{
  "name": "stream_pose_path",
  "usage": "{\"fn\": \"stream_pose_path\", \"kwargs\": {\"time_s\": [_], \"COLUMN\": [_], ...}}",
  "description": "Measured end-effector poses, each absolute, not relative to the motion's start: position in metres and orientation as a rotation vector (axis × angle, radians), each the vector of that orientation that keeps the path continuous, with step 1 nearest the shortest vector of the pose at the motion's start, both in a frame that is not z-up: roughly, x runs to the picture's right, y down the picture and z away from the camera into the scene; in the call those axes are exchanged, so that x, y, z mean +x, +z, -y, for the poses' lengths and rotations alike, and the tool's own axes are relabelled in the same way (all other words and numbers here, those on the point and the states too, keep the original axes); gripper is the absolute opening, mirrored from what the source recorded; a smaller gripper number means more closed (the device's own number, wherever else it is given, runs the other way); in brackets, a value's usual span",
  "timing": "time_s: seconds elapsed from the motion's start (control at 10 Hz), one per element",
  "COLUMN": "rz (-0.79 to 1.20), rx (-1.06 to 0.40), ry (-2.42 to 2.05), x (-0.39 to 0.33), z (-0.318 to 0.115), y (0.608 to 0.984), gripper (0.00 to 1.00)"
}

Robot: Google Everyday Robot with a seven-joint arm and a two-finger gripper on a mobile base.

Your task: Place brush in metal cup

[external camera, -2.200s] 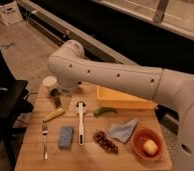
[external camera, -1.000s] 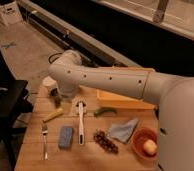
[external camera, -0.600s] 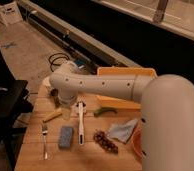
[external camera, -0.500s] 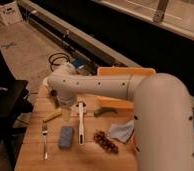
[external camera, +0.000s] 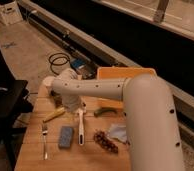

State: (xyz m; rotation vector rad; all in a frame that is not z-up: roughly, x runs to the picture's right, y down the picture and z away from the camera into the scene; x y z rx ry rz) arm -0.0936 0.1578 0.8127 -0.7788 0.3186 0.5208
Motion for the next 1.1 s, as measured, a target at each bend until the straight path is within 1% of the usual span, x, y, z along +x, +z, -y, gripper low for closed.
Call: {"fn": "stream_pose_path", "kwargs": {"time_s": [0.4,0.8,1.1], "rz": [-0.311,-0.202,-0.179], "rx": [-0.779,-0.716,-0.696], "ry": [0.650,0.720,0.735], "x": [-0.081,-0.077,-0.077], "z": [-0.167,-0.165,-0.167], "y": [0.821,0.829,0.839], "gripper": [0.70,0.70,0.70]}}
